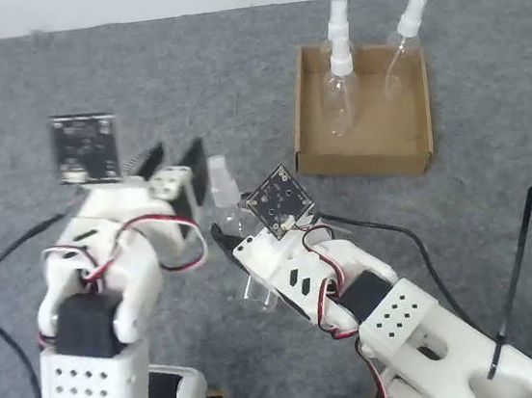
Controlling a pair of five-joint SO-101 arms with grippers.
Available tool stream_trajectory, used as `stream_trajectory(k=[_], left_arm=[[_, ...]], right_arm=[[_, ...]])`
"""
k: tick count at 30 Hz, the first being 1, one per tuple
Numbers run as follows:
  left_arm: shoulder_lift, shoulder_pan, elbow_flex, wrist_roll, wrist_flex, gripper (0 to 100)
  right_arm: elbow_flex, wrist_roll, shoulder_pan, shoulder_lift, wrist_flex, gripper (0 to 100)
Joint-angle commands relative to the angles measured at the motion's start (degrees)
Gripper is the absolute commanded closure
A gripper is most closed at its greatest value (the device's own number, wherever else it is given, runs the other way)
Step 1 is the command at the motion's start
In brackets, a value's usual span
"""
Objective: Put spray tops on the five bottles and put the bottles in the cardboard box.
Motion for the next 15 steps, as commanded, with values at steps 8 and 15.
stream_trajectory(k=[8, 15], left_arm=[[0.4, 1.1, 4.2, -4.8, -4.8, 85], [-0.2, 1.8, 7.8, -6.5, -2.9, 85]], right_arm=[[-0.6, -0.4, 0.6, -2.5, -1.3, 99.2], [-0.7, -0.4, 0.7, -2.6, -1.4, 99.2]])
